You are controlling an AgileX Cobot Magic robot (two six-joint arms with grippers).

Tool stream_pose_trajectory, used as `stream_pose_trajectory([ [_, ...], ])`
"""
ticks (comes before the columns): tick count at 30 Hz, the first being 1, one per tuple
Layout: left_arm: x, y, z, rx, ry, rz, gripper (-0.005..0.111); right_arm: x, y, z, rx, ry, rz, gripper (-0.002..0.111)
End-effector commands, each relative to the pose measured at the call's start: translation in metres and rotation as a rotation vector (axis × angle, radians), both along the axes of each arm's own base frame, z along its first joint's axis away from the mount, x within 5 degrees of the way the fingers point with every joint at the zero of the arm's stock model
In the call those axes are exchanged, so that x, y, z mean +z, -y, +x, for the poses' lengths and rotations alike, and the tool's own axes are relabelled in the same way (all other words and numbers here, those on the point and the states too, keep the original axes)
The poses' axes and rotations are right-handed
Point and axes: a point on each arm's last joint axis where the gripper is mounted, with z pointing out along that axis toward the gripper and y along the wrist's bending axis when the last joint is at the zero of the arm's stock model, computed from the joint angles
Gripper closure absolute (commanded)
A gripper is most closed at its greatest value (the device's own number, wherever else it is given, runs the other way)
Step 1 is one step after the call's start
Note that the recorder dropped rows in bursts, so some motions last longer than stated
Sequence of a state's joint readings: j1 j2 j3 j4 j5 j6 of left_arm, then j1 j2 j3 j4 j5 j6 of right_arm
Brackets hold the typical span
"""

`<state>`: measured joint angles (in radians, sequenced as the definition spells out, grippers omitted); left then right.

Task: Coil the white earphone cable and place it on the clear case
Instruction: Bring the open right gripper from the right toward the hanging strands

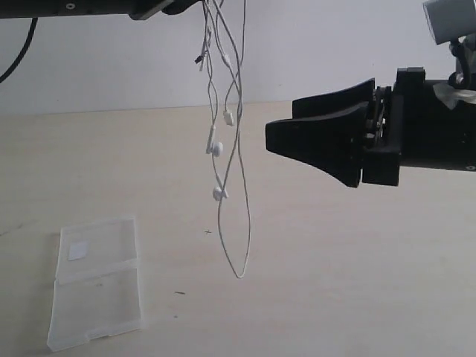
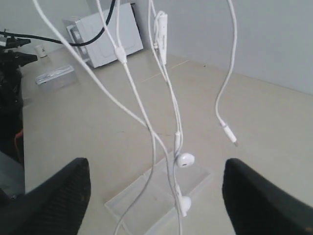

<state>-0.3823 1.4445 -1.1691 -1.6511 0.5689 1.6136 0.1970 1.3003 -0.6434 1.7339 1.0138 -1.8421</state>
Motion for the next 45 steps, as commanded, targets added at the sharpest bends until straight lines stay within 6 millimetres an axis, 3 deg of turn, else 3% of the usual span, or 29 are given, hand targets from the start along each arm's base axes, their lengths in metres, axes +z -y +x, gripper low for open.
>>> stream_pose_trajectory([
  [1, 0.003, 0.001, -0.001, -0.019, 0.006, -0.013, 0.107, 0.002, -0.005, 0.009, 0.056, 0.011, 0.038, 0.036],
  [9, 0.003, 0.002, -0.003, -0.033, 0.002, -0.024, 0.107, -0.013, -0.006, 0.023, 0.028, -0.001, -0.012, 0.028],
  [16, 0.004, 0.001, -0.001, -0.019, 0.0, -0.031, 0.107, -0.007, -0.007, 0.029, 0.022, -0.013, 0.005, 0.018],
  [29, 0.004, 0.008, -0.004, -0.039, 0.002, -0.051, 0.107, 0.002, -0.009, 0.034, 0.023, 0.02, 0.01, 0.017],
  [36, -0.001, 0.014, 0.007, -0.045, -0.025, -0.063, 0.107, 0.005, -0.033, 0.035, -0.003, 0.056, -0.077, 0.017],
  [45, 0.0, 0.015, 0.004, -0.064, -0.016, -0.058, 0.107, 0.009, -0.034, 0.041, -0.044, 0.083, -0.104, 0.017],
])
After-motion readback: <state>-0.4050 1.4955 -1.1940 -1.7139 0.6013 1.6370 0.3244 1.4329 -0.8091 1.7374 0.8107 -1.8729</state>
